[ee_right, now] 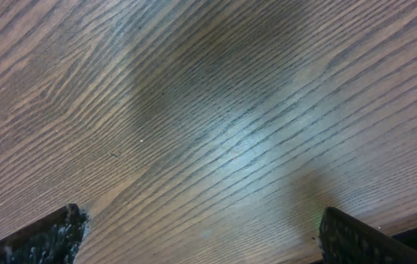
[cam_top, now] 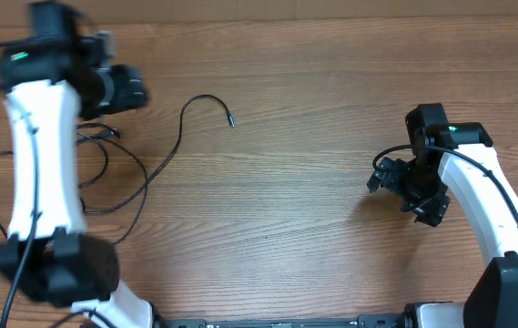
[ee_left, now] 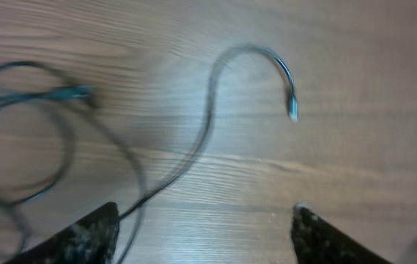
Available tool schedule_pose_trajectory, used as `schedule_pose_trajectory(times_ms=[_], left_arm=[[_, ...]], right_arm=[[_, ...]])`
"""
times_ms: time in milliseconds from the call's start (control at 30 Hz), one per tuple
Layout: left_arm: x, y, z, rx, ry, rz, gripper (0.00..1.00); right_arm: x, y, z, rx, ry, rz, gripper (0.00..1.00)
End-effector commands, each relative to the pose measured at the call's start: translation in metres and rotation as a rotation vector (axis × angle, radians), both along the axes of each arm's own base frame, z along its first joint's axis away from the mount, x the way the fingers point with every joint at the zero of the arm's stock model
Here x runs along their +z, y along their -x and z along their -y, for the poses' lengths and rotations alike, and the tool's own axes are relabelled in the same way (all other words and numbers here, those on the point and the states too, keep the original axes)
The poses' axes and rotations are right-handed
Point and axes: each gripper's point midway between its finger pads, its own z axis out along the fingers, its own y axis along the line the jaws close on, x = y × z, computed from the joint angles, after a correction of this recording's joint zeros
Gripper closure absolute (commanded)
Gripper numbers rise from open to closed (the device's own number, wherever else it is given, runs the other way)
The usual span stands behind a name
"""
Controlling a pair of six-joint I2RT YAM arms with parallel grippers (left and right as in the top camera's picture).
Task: Untangle cables
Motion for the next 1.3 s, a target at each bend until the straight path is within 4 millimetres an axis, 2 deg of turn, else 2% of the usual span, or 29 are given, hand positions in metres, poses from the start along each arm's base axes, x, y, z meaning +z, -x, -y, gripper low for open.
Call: schedule_pose_trajectory(times_ms=[0,167,300,400,500,567,633,900,1167,1267], left_arm=[[-0.045,-0.012,0.042,-0.228,-0.042,-0.076,0.17],[-0.106,-0.018,0.079,-0.37,-0.048,-0.196,0.12],[-0.151,-0.015,0.09,-0.404,-0.042,-0.302,0.11],[-0.176,-0.009,0.088,-0.404,-0.053,-0.374,0.13],[-0.193,-0.005,0.063,-0.335,-0.188,-0.447,0.14],[-0.197,-0.005,0.045,-0.267,-0.285,-0.473,0.14],[-0.197,-0.005,0.036,-0.23,-0.328,-0.482,0.13],[-0.206,-0.002,0.043,-0.23,-0.278,-0.485,0.14],[-0.22,0.016,0.043,-0.237,-0.268,-0.542,0.19],[-0.222,0.021,0.042,-0.239,-0.268,-0.558,0.28]], right_arm=[[-0.001,0.0,0.003,-0.002,0.013,0.0,0.0],[-0.001,0.0,0.003,-0.001,0.013,0.0,0.0],[-0.001,0.0,0.003,-0.001,0.013,0.0,0.0],[-0.001,0.0,0.003,-0.001,0.013,0.0,0.0],[-0.001,0.0,0.003,-0.001,0.013,0.001,0.0],[-0.001,0.0,0.003,-0.001,0.013,0.001,0.0],[-0.001,0.0,0.003,-0.001,0.013,0.001,0.0],[-0.001,0.0,0.003,-0.001,0.013,0.001,0.0],[-0.001,-0.002,0.003,-0.001,0.013,0.007,0.0],[-0.001,-0.002,0.003,-0.001,0.013,0.008,0.0]])
